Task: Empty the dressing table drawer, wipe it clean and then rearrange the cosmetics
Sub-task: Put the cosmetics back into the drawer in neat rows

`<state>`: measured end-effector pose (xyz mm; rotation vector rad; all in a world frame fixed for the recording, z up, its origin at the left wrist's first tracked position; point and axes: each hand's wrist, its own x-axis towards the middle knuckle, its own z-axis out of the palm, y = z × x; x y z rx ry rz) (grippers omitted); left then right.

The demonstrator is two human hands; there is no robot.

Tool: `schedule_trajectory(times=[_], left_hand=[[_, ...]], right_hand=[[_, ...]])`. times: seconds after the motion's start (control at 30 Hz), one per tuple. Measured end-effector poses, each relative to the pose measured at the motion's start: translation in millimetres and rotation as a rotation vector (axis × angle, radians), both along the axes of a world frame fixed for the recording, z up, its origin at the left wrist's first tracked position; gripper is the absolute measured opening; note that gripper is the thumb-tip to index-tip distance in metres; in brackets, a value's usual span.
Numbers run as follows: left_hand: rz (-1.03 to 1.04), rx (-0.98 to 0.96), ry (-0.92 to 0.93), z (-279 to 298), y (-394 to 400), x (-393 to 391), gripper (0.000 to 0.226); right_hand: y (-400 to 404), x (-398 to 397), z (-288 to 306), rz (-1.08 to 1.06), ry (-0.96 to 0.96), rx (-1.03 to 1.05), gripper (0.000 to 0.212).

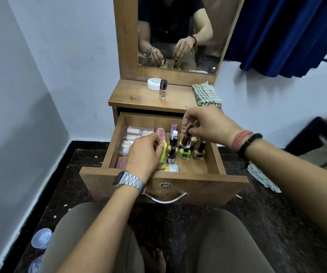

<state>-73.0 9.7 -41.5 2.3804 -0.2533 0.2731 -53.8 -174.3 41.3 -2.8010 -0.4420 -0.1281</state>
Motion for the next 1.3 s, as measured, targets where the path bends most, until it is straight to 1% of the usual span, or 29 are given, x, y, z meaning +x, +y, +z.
schedule_trajectory(times=[0.17,0.43,0.77,1.3], left_hand=[[0.019,0.018,-0.021,-1,0,-1,0.006],[0.015,0.011,-0.037,-3,0,2,0.006],[0.001,0.015,-0.040,-3,1,0,0.007],[0.016,0.024,-0.038,-2,0,-1,0.007]], right_hand=[[-4,-3,-37,-0.020,0.008,-0.063,0.025],[-3,5,-66,0.015,0.012,-0.155,0.029],[-7,6,-76,0.031,0.050,-0.176,0.035],[-6,0,-82,0.057,0.015,-0.192,0.041]])
